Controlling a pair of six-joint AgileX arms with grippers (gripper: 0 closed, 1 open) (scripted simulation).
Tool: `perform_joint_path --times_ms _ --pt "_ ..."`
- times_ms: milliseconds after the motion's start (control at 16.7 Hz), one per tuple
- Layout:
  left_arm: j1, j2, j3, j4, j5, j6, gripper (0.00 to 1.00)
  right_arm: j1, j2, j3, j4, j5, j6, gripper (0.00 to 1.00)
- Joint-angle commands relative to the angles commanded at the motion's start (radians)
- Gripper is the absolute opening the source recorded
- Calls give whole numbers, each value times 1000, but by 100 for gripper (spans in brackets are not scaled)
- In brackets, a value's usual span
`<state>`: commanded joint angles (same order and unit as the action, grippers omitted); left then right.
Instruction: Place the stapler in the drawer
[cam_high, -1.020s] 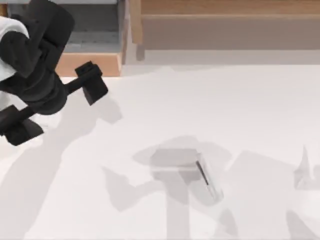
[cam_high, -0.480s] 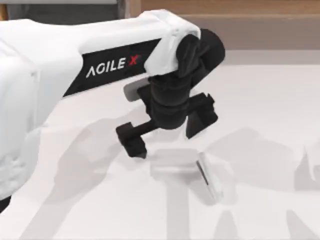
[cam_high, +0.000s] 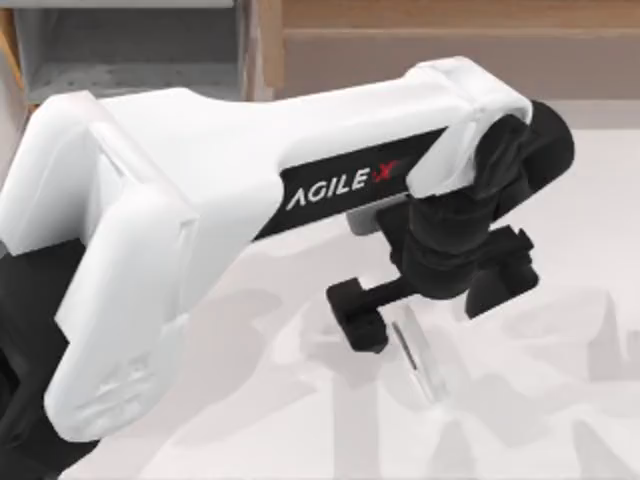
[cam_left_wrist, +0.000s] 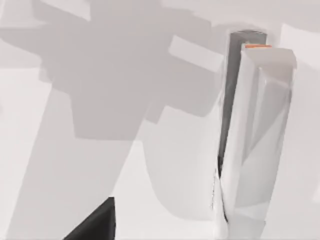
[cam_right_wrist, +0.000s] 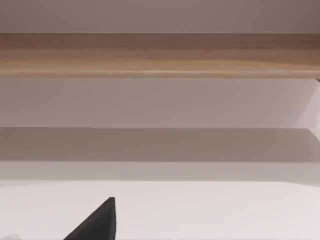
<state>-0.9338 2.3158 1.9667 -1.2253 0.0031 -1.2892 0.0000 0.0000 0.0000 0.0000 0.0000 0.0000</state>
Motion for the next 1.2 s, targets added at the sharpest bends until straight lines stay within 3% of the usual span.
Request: perform_joint_path --times_ms 960,1200 --pt "1 43 -127 170 0 1 100 0 0 0 0 0 0 100" --pt "1 43 -127 170 0 1 70 0 0 0 0 0 0 100"
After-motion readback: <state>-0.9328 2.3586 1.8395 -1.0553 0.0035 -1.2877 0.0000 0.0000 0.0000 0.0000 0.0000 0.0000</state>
